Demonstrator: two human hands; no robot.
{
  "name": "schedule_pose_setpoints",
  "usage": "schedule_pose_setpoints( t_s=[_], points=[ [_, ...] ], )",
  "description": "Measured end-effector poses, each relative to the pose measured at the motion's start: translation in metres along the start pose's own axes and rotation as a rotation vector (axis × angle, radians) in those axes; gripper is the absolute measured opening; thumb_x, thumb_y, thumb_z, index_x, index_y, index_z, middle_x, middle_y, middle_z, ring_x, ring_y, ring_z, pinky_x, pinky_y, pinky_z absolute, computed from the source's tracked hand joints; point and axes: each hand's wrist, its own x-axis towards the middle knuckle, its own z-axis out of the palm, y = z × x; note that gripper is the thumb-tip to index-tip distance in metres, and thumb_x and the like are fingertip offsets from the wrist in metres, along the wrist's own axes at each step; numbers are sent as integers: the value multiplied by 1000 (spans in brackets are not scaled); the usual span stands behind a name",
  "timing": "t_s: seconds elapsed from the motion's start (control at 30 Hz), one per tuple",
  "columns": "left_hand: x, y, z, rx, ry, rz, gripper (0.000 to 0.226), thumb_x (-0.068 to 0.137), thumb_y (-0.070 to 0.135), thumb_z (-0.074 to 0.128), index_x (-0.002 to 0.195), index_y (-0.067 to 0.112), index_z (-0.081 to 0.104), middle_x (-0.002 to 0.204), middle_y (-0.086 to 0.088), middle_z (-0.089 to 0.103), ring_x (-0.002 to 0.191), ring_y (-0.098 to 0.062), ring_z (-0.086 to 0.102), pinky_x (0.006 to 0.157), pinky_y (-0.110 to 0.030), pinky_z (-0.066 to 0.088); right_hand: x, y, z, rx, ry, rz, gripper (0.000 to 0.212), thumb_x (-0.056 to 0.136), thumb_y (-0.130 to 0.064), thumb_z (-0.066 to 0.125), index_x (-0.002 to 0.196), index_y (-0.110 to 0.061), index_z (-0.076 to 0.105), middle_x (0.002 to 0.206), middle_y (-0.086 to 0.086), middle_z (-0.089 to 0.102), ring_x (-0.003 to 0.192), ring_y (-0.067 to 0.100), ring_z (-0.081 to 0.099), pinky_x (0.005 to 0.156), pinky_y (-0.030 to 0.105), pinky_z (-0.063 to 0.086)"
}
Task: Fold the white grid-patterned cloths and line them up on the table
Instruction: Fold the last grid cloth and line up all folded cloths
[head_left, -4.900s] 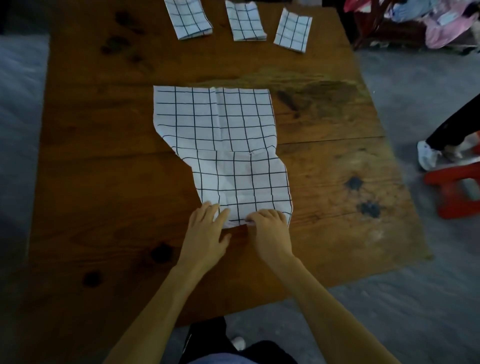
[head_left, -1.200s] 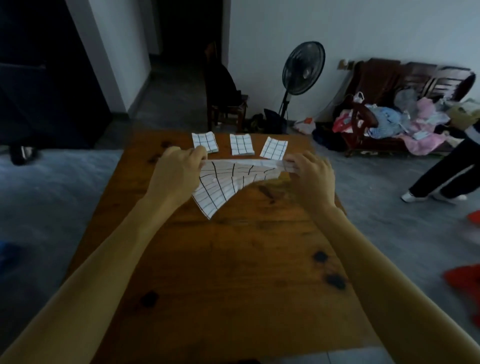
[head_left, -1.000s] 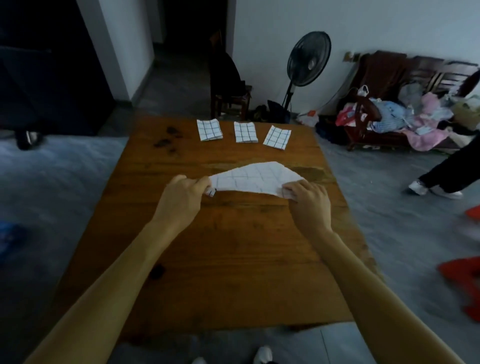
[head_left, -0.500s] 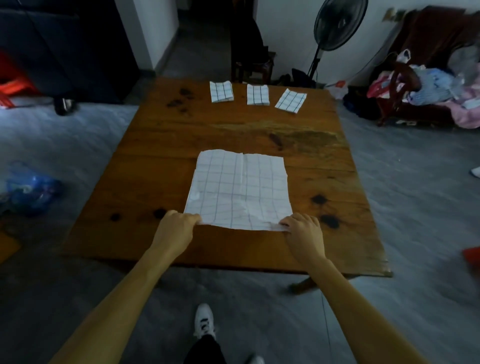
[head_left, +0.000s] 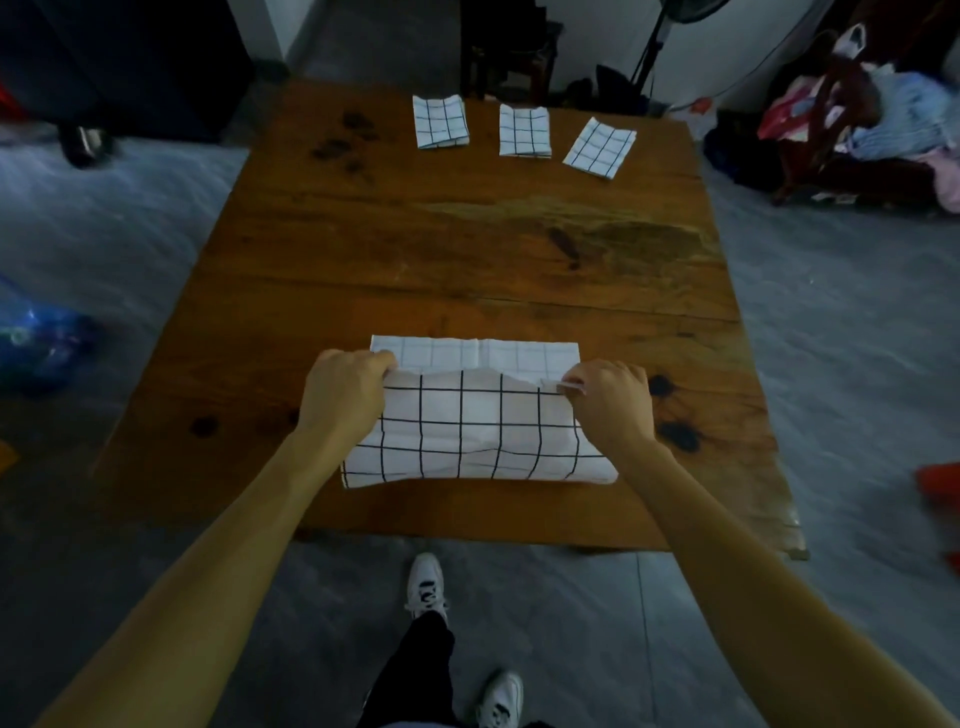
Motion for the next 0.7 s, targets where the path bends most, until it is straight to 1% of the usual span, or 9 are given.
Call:
schedule_pose_setpoints(
  t_s=[0.1,0.23,0.3,0.37,0.43,0.47,0.53,0.6,0.7],
  points=[
    [37,-15,18,-2,-32,57,24,90,0,55,108,9,68,78,-8,68,69,-24,60,79,-37,45,34,0,8,-52,-53,41,19,98,-33,52,97,-24,69,97,-5,68,96,17,59,95,36,37],
    [78,-32,48,-10,-112,93,19,90,3,56,104,11,66,74,-2,63,65,-18,57,88,-39,44,73,2,25,-141,-116,60,24,100,-33,47,94,-22,67,95,-2,65,99,21,58,96,37,36],
    [90,-38,64,-5,-136,82,22,91,4,55,110,12,64,80,-2,65,74,-18,59,97,-41,39,87,3,39,-142,-136,90,24,100,-35,47,101,-22,67,104,0,64,107,22,56,101,38,35],
    [96,-44,81,12,-117,38,33,89,6,56,122,11,57,102,-8,64,99,-24,59,108,-46,31,95,2,56,-132,-93,122,29,99,-37,50,120,-19,61,124,5,58,124,26,47,108,42,31],
    [95,-44,95,18,-83,-27,46,90,14,58,134,11,44,126,-16,51,122,-31,46,112,-50,25,94,-4,71,-68,-11,148,43,98,-39,50,135,-17,48,141,10,46,138,30,33,114,49,26],
    [91,-41,100,-4,-66,-49,49,90,20,58,136,12,40,132,-17,45,126,-33,41,112,-51,25,90,-10,77,-26,11,160,46,99,-40,48,139,-16,43,146,12,41,142,31,27,116,50,23],
    [77,-28,108,-71,-33,-40,48,93,28,55,136,11,40,136,-18,42,128,-34,40,111,-51,28,70,-25,92,26,-24,155,47,101,-43,40,140,-17,40,151,13,34,145,31,22,118,50,19],
    [56,-9,113,-126,-3,29,44,96,34,48,132,10,43,133,-18,46,125,-31,41,108,-49,34,44,-43,107,64,-97,98,47,100,-45,33,139,-19,39,153,14,32,145,31,21,117,50,20],
    [24,18,118,-176,-73,125,43,98,40,34,128,12,46,127,-14,52,120,-27,46,104,-45,40,13,-54,130,78,-199,-21,49,99,-44,29,142,-21,34,154,16,31,145,30,19,116,52,25]
  ],
)
